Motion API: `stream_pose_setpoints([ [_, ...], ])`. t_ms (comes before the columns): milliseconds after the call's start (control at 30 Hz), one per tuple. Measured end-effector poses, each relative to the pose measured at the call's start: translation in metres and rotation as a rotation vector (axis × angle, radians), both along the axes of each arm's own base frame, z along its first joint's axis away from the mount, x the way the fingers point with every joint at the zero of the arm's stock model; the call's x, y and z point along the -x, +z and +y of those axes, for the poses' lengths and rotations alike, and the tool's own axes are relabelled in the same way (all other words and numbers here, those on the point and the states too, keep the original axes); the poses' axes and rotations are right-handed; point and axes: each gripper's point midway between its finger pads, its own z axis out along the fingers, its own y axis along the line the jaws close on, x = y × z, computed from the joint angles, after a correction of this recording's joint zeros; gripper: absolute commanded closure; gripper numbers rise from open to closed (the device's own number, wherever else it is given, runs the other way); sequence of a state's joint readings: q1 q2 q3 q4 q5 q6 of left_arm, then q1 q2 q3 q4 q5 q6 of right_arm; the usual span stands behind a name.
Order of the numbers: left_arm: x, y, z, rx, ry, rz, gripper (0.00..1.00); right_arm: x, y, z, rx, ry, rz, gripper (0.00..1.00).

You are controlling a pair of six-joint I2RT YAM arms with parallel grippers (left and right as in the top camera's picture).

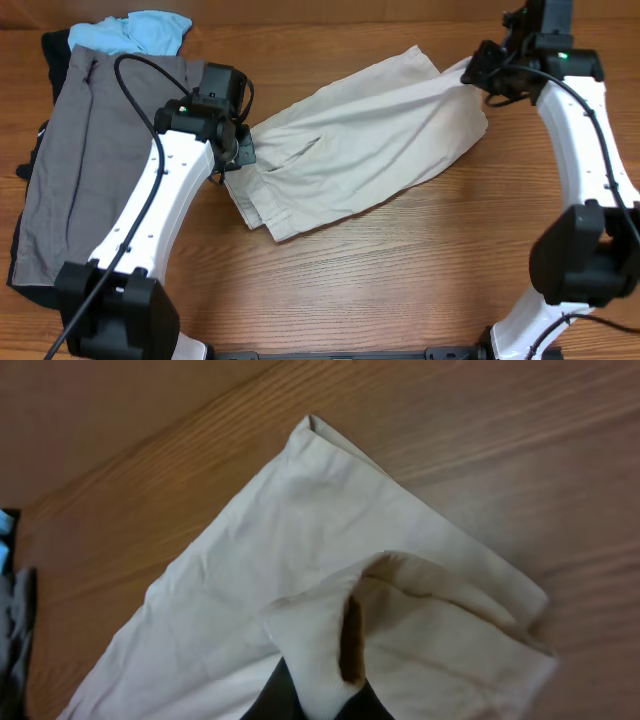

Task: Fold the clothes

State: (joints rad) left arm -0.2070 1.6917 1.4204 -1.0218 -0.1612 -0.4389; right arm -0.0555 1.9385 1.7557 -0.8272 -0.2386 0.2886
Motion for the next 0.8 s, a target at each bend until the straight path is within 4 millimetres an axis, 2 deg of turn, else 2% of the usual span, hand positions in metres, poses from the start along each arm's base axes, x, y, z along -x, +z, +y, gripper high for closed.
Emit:
stream_pose_setpoints([
  [133,-0.016,-0.011,0.001,-0.007,0.008,-0.023,0.93,-0.016,-0.028,0.012,-0.002,0.017,0.013,0.92],
  [233,-0.028,-0.021,0.004,-0.035,0.018,-0.039,0.87,-0.030,-0.056,0.026,-0.005,0.033,0.022,0.89],
  [300,-0.034,-0.026,0.008,-0.062,0.028,-0.052,0.78,-0.036,-0.066,0.033,-0.004,0.045,0.017,0.83],
  [333,-0.040,-0.028,0.010,-0.075,0.034,-0.068,0.66,-0.041,-0.074,0.038,-0.004,0.055,0.008,0.68],
  [433,-0.058,-0.034,0.017,-0.099,0.064,-0.117,0.48,-0.047,-0.087,0.046,-0.002,0.071,0.007,0.29],
  [467,-0.064,-0.035,0.021,-0.105,0.072,-0.133,0.37,-0.049,-0.090,0.049,0.000,0.079,0.001,0.17],
  [533,-0.071,-0.037,0.028,-0.108,0.098,-0.155,0.25,-0.050,-0.091,0.049,0.007,0.089,-0.004,0.09],
  [567,-0.074,-0.038,0.032,-0.110,0.108,-0.164,0.09,-0.051,-0.091,0.049,0.005,0.086,-0.007,0.02],
  [600,-0.077,-0.037,0.039,-0.114,0.124,-0.175,0.00,-0.052,-0.090,0.049,0.008,0.089,-0.012,0.00],
  [700,-0.074,-0.034,0.053,-0.126,0.141,-0.153,0.00,-0.049,-0.091,0.044,0.010,0.084,0.007,0.00],
  [800,-0.066,-0.024,0.056,-0.118,0.123,-0.094,0.00,-0.037,-0.093,0.032,0.010,0.066,0.071,0.00],
])
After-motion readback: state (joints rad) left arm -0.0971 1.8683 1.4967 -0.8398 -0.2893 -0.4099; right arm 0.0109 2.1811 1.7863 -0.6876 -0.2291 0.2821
